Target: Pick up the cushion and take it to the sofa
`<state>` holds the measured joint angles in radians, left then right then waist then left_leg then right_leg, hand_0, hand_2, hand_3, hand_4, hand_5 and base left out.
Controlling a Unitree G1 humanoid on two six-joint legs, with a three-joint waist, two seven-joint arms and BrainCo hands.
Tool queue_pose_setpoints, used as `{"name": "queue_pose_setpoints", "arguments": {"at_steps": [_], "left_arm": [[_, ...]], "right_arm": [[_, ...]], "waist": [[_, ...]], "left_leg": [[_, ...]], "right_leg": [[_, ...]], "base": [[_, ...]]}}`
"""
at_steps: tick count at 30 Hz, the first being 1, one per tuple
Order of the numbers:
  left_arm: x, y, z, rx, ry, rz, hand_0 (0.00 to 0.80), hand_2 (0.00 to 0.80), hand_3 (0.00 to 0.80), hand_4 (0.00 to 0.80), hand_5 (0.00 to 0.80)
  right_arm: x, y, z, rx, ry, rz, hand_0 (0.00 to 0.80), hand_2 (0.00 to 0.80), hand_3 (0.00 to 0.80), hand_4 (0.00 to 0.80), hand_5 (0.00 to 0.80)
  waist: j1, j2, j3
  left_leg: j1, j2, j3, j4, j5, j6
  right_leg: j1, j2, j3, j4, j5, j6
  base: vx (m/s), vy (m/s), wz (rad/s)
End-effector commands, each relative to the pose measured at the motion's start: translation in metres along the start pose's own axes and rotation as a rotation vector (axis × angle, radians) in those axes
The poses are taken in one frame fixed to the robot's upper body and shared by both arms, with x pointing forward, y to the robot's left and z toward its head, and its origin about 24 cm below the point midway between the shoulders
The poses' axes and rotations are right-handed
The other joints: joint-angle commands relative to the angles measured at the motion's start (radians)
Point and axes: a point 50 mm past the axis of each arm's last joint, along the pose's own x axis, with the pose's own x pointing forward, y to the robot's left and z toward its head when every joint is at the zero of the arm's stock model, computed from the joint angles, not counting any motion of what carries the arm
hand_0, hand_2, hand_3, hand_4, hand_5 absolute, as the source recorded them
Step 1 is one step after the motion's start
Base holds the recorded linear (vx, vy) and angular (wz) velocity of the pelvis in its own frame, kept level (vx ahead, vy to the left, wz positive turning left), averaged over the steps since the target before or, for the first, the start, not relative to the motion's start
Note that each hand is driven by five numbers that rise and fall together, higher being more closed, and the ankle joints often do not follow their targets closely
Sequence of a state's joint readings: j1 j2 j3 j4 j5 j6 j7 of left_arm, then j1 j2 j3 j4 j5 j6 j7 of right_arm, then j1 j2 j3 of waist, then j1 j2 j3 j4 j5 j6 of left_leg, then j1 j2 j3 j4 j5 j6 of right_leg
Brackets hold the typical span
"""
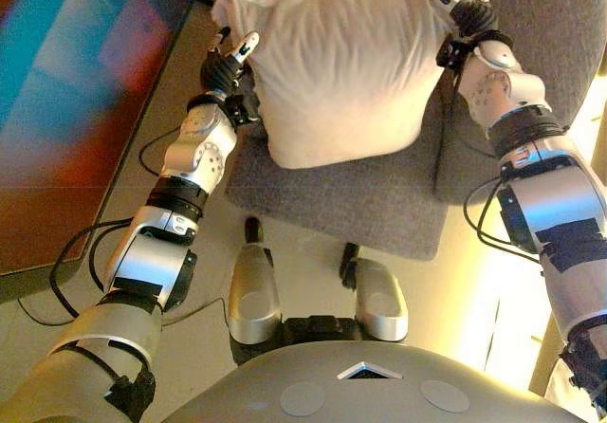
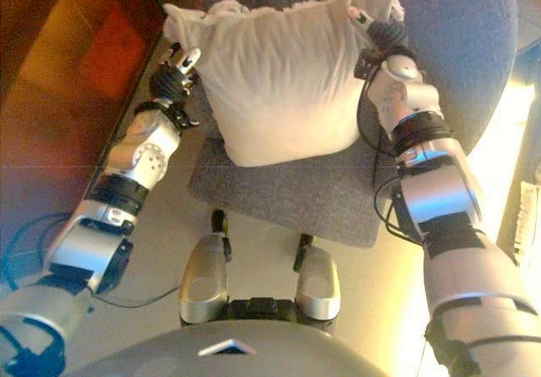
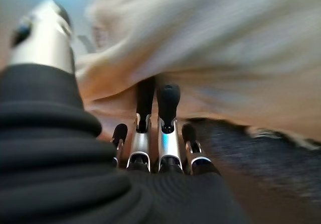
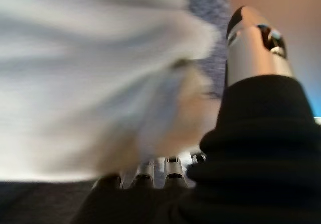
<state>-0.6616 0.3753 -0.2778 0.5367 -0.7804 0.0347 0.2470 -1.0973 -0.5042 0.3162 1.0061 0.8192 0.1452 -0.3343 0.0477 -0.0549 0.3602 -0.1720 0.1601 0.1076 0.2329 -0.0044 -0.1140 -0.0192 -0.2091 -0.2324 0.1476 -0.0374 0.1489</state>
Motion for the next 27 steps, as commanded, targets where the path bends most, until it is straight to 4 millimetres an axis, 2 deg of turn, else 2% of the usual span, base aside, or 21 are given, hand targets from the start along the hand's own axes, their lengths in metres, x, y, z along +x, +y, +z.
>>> {"name": "queue_pose_setpoints", "arguments": {"at_steps": [1, 5, 10, 12, 15, 18, 21, 24, 27], "left_arm": [[-0.017, 0.007, -0.022, -0.031, 0.012, 0.009, 0.0, 0.0, 0.0, 0.0, 0.0], [-0.027, 0.033, -0.025, -0.018, -0.011, 0.078, 0.0, 0.0, 0.0, 0.0, 0.0], [-0.043, 0.068, -0.025, -0.068, -0.033, 0.09, 0.0, 0.0, 0.0, 0.0, 0.0], [-0.054, 0.083, -0.029, -0.067, -0.02, 0.086, 0.0, 0.0, 0.0, 0.0, 0.0], [-0.069, 0.095, -0.039, -0.113, -0.01, 0.083, 0.0, 0.0, 0.0, 0.0, 0.0], [-0.086, 0.099, -0.048, -0.17, -0.018, 0.055, 0.0, 0.0, 0.0, 0.0, 0.0], [-0.105, 0.099, -0.059, -0.212, -0.017, 0.006, 0.0, 0.0, 0.0, 0.0, 0.0], [-0.122, 0.094, -0.067, -0.269, -0.027, -0.071, 0.0, 0.0, 0.0, 0.0, 0.0], [-0.132, 0.088, -0.077, -0.296, -0.038, -0.1, 0.0, 0.0, 0.0, 0.0, 0.0]], "right_arm": [[-0.001, -0.037, -0.004, 0.017, -0.027, -0.225, 0.0, 0.0, 0.0, 0.0, 0.0], [-0.004, -0.058, -0.018, 0.045, 0.011, -0.275, 0.0, 0.0, 0.0, 0.0, 0.0], [-0.009, -0.084, -0.031, -0.039, 0.018, -0.179, 0.0, 0.0, 0.0, 0.0, 0.0], [-0.015, -0.096, -0.034, -0.041, -0.014, -0.139, 0.0, 0.0, 0.0, 0.0, 0.0], [-0.027, -0.107, -0.047, -0.037, -0.06, -0.132, 0.0, 0.0, 0.0, 0.0, 0.0], [-0.042, -0.119, -0.071, -0.031, -0.069, -0.123, 0.0, 0.0, 0.0, 0.0, 0.0], [-0.066, -0.121, -0.107, 0.02, -0.047, -0.044, 0.0, 0.0, 0.0, 0.0, 0.0], [-0.095, -0.111, -0.145, 0.128, -0.001, 0.071, 0.0, 0.0, 0.0, 0.0, 0.0], [-0.117, -0.091, -0.175, 0.29, 0.041, 0.168, 0.0, 0.0, 0.0, 0.0, 0.0]], "waist": [[0.035, -0.021, -0.244], [0.04, -0.012, -0.278], [0.04, -0.005, -0.3], [0.034, -0.002, -0.307], [0.021, 0.002, -0.312], [0.009, 0.007, -0.315], [0.001, 0.012, -0.315], [-0.01, 0.015, -0.314], [-0.025, 0.016, -0.31]], "left_leg": [[0.068, 0.059, 0.027, -0.006, -0.012, -0.069], [0.115, 0.048, 0.04, -0.024, -0.024, -0.059], [0.151, 0.034, 0.055, -0.052, -0.027, -0.047], [0.162, 0.026, 0.062, -0.071, -0.022, -0.04], [0.176, 0.015, 0.071, -0.095, -0.018, -0.032], [0.189, 0.007, 0.081, -0.106, -0.023, -0.024], [0.201, -0.002, 0.092, -0.122, -0.025, -0.016], [0.212, -0.012, 0.102, -0.144, -0.023, -0.006], [0.216, -0.02, 0.112, -0.164, -0.02, -0.001]], "right_leg": [[-0.013, -0.049, 0.023, -0.054, 0.081, 0.075], [0.027, -0.052, 0.021, -0.076, 0.081, 0.074], [0.047, -0.057, 0.007, -0.09, 0.085, 0.07], [0.049, -0.055, 0.0, -0.096, 0.091, 0.067], [0.047, -0.052, -0.007, -0.105, 0.101, 0.064], [0.045, -0.048, -0.005, -0.114, 0.109, 0.061], [0.046, -0.04, -0.005, -0.13, 0.12, 0.059], [0.042, -0.03, -0.004, -0.14, 0.127, 0.057], [0.034, -0.022, -0.004, -0.154, 0.136, 0.056]], "base": [[0.215, 0.044, 0.1], [0.126, 0.049, 0.0], [0.024, 0.041, -0.05], [-0.044, 0.019, -0.04], [-0.067, 0.029, -0.02], [-0.071, 0.03, 0.0], [-0.081, 0.007, -0.04], [-0.103, -0.017, -0.07], [-0.115, -0.023, -0.12]]}}
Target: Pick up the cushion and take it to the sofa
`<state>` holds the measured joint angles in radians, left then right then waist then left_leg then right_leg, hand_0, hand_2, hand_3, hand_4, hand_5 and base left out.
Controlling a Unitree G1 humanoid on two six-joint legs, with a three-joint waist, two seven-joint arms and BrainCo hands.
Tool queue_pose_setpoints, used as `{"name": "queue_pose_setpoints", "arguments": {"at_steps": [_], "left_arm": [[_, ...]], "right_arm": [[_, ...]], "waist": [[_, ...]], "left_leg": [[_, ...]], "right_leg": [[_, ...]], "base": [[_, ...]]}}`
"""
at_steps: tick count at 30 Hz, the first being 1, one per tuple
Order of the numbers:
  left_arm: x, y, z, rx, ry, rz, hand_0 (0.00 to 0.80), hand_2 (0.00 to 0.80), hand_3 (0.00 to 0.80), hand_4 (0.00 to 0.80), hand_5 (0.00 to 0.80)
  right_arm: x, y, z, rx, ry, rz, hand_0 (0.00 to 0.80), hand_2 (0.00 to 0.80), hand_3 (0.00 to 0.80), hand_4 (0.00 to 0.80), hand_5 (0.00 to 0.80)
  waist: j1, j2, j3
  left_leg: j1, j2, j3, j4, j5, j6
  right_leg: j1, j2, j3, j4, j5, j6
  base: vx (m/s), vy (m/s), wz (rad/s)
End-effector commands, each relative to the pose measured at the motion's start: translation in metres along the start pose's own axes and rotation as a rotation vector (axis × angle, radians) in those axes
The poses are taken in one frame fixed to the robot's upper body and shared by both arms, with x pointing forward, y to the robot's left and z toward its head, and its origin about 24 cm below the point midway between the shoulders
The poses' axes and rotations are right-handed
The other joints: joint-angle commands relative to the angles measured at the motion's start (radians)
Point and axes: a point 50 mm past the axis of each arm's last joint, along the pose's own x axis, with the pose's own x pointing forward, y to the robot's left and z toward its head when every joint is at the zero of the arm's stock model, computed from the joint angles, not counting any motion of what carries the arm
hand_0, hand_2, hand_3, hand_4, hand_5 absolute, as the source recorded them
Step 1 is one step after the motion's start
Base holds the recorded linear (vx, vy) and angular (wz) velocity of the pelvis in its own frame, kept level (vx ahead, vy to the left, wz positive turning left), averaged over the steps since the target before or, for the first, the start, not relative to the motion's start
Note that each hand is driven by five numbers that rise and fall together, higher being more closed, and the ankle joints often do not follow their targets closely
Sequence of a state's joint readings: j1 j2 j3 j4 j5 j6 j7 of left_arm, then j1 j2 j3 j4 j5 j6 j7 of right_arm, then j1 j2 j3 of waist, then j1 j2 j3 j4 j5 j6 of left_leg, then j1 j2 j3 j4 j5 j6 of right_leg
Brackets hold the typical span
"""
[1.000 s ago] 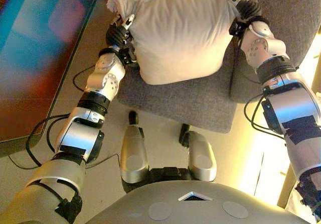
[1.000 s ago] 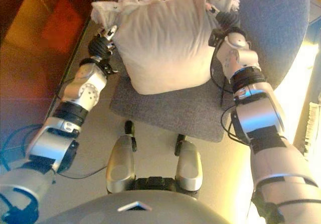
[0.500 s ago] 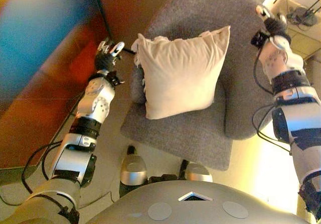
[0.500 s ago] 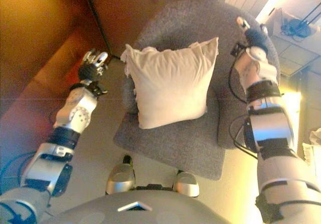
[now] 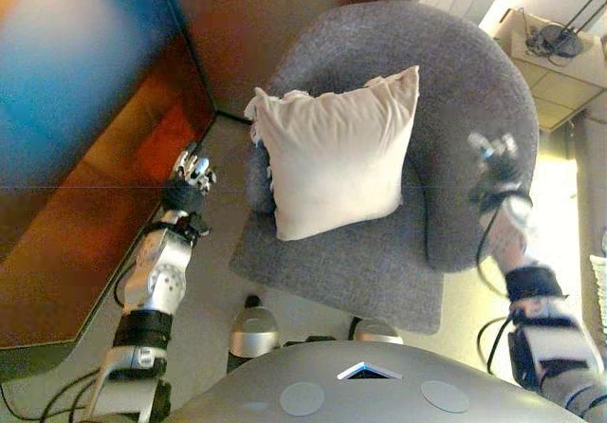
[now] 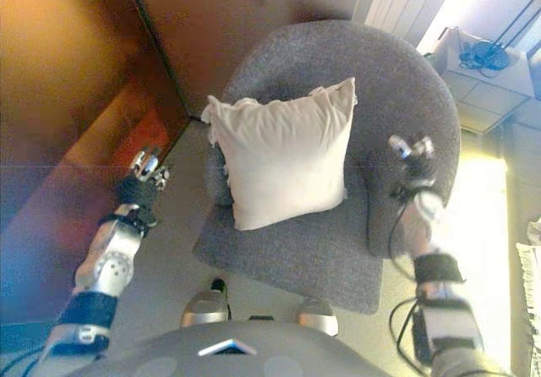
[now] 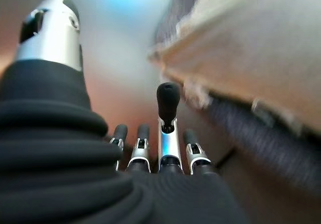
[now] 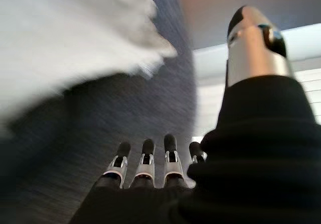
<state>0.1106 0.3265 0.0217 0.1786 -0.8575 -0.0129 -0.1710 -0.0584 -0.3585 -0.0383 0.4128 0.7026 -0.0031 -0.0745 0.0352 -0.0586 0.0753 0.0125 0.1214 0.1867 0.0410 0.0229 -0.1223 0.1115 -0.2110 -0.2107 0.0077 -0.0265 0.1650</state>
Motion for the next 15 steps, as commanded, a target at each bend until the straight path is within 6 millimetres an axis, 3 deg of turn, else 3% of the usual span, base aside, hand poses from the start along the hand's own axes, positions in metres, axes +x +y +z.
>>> {"name": "queue_pose_setpoints", "arguments": {"at_steps": [1, 4, 7, 11, 15], "left_arm": [[0.002, -0.013, 0.014, -0.003, -0.143, -0.098, 0.0, 0.0, 0.0, 0.0, 0.0], [-0.001, -0.019, 0.003, -0.012, -0.131, -0.121, 0.0, 0.0, 0.0, 0.0, 0.0], [-0.009, -0.022, -0.009, -0.015, -0.101, -0.165, 0.0, 0.0, 0.0, 0.0, 0.0], [-0.015, -0.022, -0.016, -0.046, -0.091, -0.173, 0.0, 0.0, 0.0, 0.0, 0.0], [-0.011, -0.025, -0.017, -0.043, -0.091, -0.167, 0.0, 0.0, 0.0, 0.0, 0.0]], "right_arm": [[-0.004, 0.032, 0.008, 0.154, -0.137, 0.207, 0.0, 0.0, 0.0, 0.0, 0.0], [-0.014, 0.05, -0.016, 0.255, -0.072, 0.315, 0.0, 0.0, 0.0, 0.0, 0.0], [-0.025, 0.055, -0.034, 0.35, -0.019, 0.356, 0.0, 0.0, 0.0, 0.0, 0.0], [-0.034, 0.058, -0.047, 0.382, 0.026, 0.392, 0.0, 0.0, 0.0, 0.0, 0.0], [-0.032, 0.063, -0.047, 0.399, 0.023, 0.395, 0.0, 0.0, 0.0, 0.0, 0.0]], "waist": [[-0.018, 0.02, -0.022], [-0.027, 0.021, -0.015], [-0.035, 0.024, -0.01], [-0.048, 0.026, 0.0], [-0.05, 0.029, 0.005]], "left_leg": [[0.031, 0.015, 0.036, 0.022, -0.046, 0.008], [0.031, 0.005, 0.043, 0.001, -0.041, 0.012], [0.031, 0.001, 0.047, -0.007, -0.04, 0.017], [0.024, 0.0, 0.059, 0.002, -0.042, 0.021], [0.018, -0.003, 0.059, -0.001, -0.042, 0.025]], "right_leg": [[-0.101, -0.016, -0.029, -0.023, 0.132, 0.039], [-0.107, -0.008, -0.037, -0.042, 0.141, 0.036], [-0.114, -0.001, -0.032, -0.038, 0.138, 0.035], [-0.127, 0.004, -0.025, -0.033, 0.137, 0.033], [-0.13, 0.009, -0.027, -0.039, 0.135, 0.029]], "base": [[-0.153, -0.018, -0.06], [-0.126, 0.0, -0.08], [-0.093, 0.004, -0.06], [-0.076, 0.008, -0.09], [-0.056, 0.008, -0.08]]}}
